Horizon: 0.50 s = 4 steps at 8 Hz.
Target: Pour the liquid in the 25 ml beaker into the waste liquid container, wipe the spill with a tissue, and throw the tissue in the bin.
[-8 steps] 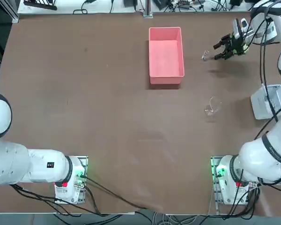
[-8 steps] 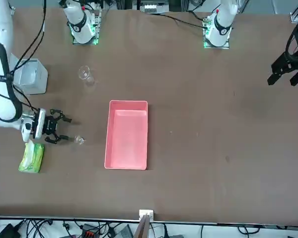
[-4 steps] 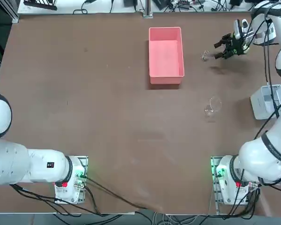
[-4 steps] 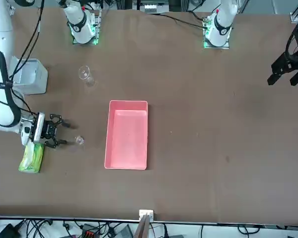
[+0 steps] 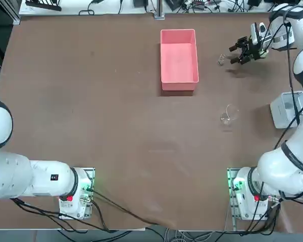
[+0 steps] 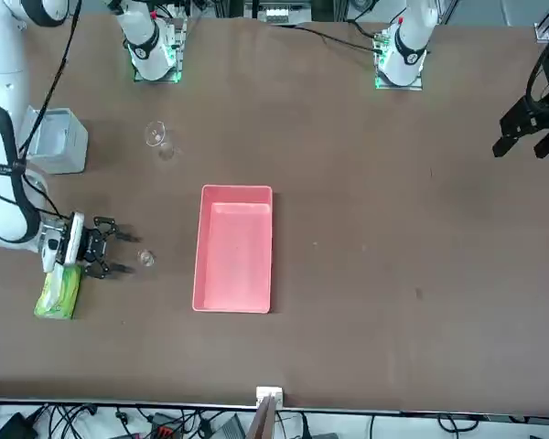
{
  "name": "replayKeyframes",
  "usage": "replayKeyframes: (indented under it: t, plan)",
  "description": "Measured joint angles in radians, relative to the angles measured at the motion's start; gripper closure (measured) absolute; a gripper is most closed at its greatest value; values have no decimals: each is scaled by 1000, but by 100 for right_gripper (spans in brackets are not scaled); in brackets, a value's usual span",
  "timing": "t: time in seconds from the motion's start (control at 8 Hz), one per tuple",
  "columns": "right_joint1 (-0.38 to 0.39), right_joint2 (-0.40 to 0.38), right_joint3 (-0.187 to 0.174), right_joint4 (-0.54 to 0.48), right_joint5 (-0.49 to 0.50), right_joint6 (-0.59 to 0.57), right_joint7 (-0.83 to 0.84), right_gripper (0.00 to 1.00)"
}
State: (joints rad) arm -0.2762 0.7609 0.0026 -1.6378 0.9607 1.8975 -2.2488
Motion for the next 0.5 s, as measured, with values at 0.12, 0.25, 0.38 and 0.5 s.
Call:
replayKeyframes:
  t: [0.12,0.25,0.38,0.5]
  plan:
    - [0,5,5,4,10,-2,-11,0]
    - [1,11,13,6,20,-2,-21,0]
    - [2,21,18,13,26,-2,-32,0]
    - [3,36,20,25,31,-2,-40,0]
